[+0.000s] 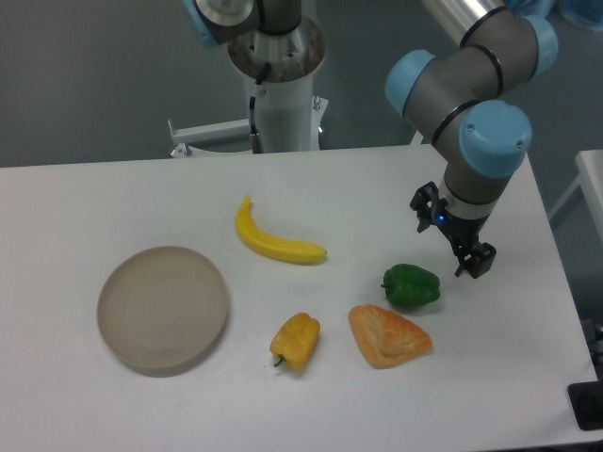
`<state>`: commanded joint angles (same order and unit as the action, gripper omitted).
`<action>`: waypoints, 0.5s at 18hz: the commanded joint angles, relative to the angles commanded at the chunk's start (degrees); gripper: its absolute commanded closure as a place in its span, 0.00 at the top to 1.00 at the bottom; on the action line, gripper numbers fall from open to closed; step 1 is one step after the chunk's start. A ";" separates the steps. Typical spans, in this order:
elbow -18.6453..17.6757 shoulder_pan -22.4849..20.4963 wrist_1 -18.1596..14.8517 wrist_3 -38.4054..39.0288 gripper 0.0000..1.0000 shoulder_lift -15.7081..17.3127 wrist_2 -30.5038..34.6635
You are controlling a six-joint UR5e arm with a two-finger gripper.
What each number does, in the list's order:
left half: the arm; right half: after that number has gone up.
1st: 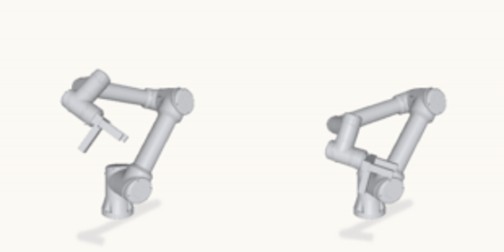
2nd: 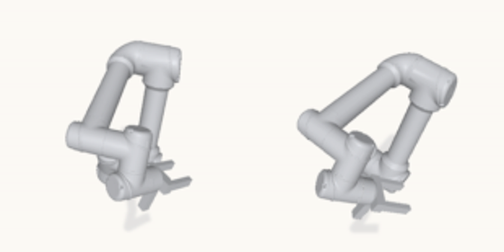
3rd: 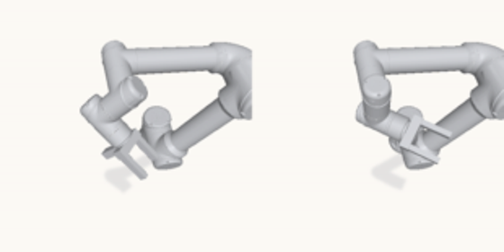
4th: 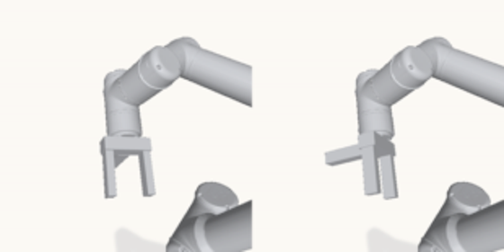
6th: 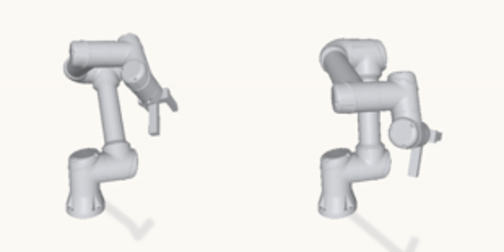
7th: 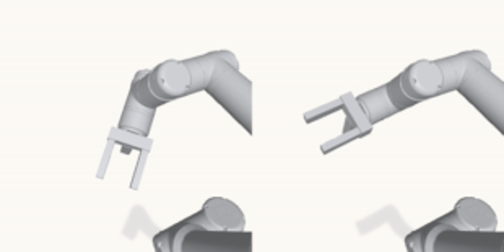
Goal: Pick up the yellow pepper from the table
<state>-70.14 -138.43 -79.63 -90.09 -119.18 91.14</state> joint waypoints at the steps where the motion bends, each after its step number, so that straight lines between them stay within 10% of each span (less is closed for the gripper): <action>1: 0.00 -0.09 0.09 -0.35 1.00 0.00 0.09; 9: 0.53 1.14 0.00 0.70 1.00 -0.09 -0.53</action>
<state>-69.61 -137.29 -79.63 -89.39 -119.27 90.62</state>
